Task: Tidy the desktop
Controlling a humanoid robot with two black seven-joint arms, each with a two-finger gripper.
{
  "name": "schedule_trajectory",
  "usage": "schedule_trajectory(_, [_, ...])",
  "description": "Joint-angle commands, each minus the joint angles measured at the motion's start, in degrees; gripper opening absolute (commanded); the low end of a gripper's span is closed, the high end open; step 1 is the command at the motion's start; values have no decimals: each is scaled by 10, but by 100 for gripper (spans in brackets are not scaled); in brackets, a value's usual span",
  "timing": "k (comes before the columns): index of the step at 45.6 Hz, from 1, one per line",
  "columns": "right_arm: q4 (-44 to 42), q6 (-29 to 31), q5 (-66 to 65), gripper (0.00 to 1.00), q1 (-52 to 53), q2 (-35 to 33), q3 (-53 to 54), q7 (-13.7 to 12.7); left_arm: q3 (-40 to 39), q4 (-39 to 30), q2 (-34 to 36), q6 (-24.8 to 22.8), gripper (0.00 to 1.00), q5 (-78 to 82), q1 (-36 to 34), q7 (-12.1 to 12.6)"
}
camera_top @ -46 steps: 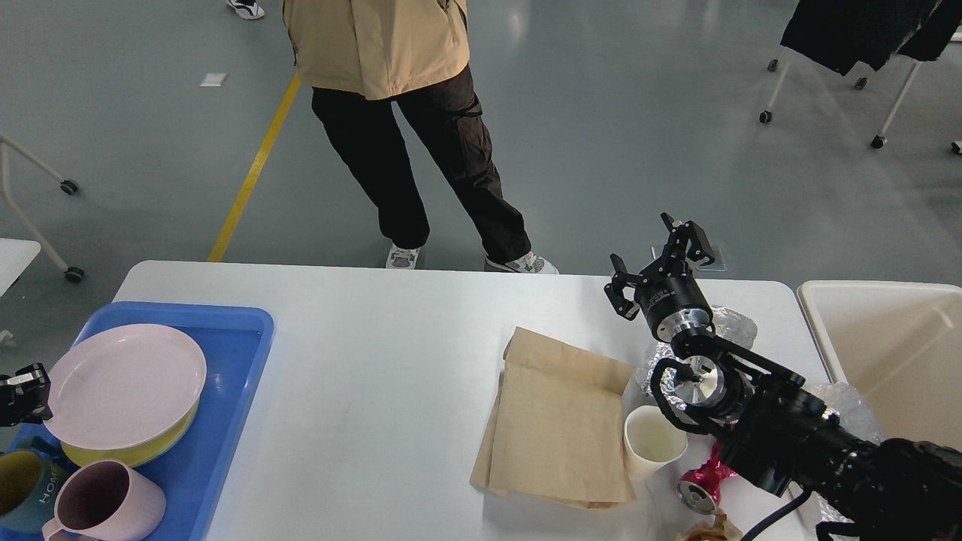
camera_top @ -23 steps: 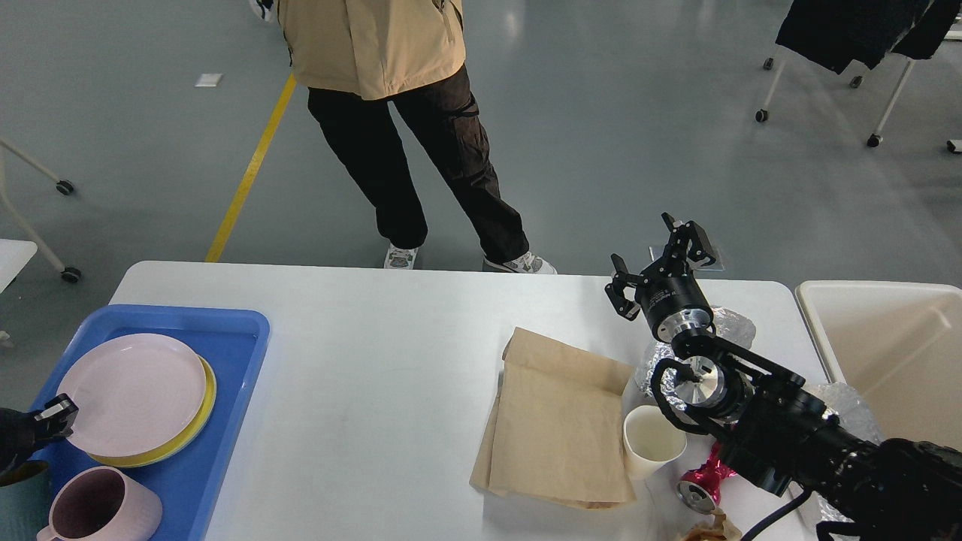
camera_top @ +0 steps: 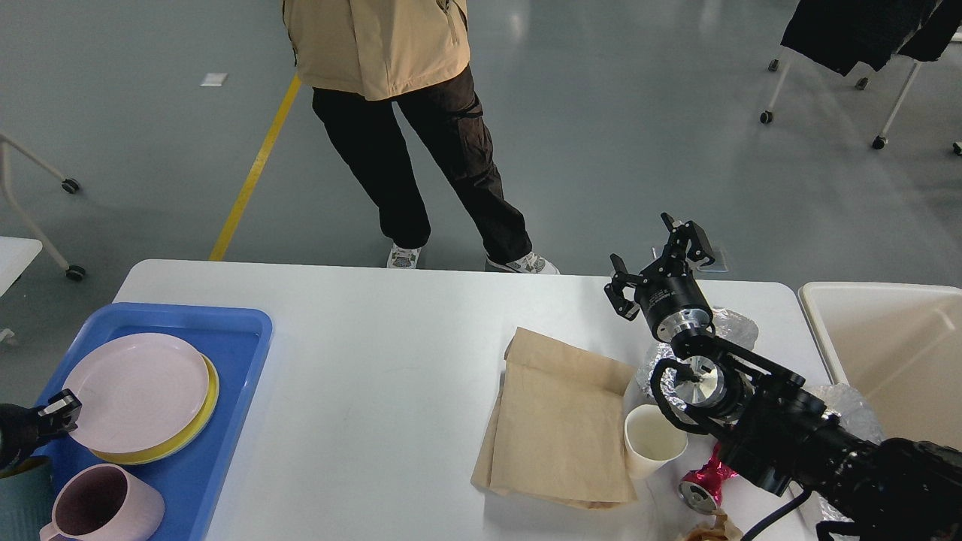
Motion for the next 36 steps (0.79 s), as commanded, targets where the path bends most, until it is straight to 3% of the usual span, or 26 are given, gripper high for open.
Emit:
schedule_trajectory(1, [-1, 0, 0, 100, -1, 0, 0, 0, -1, 0, 0, -1, 44, 1, -1, -1])
schedule_trajectory(3, [-1, 0, 0, 100, -1, 0, 0, 0, -2, -1, 0, -3, 58, 1, -2, -1])
schedule_trajectory(6, [0, 0, 0, 100, 0, 0, 0, 0, -6, -1, 1, -8, 97, 1, -2, -1])
schedule_trajectory(7, [-1, 0, 0, 100, 0, 0, 0, 0, -9, -2, 2, -12, 100, 1, -3, -1])
schedule_trajectory(17, [0, 0, 0, 100, -1, 0, 0, 0, -12, -2, 25, -55, 100, 2, -41, 1])
schedule_trajectory(25, [-1, 0, 0, 100, 0, 0, 0, 0, -3, -2, 51, -152, 100, 7, -96, 15])
schedule_trajectory(31, [-1, 0, 0, 100, 0, 0, 0, 0, 0, -2, 75, -262, 100, 8, -166, 78])
schedule_trajectory(36, [-1, 0, 0, 100, 0, 0, 0, 0, 8, -2, 88, -392, 99, 12, -241, 169])
